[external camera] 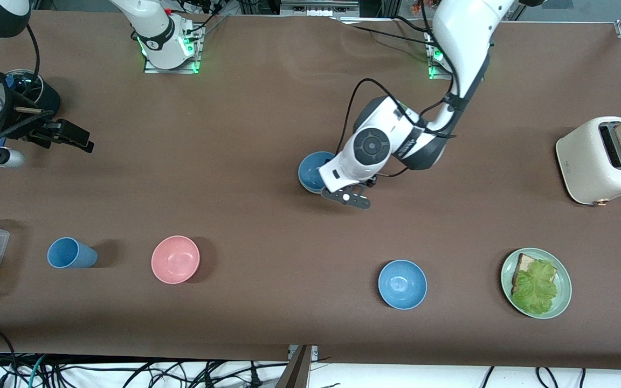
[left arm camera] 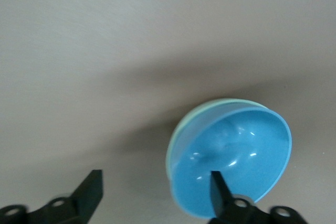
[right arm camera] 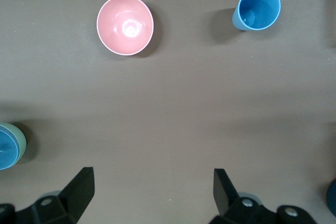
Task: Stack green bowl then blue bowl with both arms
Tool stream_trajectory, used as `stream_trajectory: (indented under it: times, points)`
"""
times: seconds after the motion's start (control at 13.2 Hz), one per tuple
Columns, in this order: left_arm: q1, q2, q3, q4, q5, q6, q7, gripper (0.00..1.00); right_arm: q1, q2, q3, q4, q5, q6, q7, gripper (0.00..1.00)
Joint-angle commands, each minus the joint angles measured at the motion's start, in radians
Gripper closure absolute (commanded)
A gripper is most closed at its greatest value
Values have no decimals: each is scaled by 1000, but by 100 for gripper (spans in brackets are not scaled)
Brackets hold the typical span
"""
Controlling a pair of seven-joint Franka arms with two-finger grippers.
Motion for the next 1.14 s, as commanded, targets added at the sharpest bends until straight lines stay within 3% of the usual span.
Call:
stream_trajectory:
  times: [0.0,0.45,0.76,1.06]
  points:
    - [91,-114,-8,-4,25,-102,15,0,-4,9,2,25,-6,-20,10,0]
    - [274,-268,-5,2,26,-303,288,0,-4,9,2,25,-6,-20,10,0]
    - [331,-280,-5,224,104,-583,352,0,-4,9,2,25,-6,-21,11,0]
    - [386,-311,18,250,106,-607,336,0,-6,9,0,25,-6,-21,11,0]
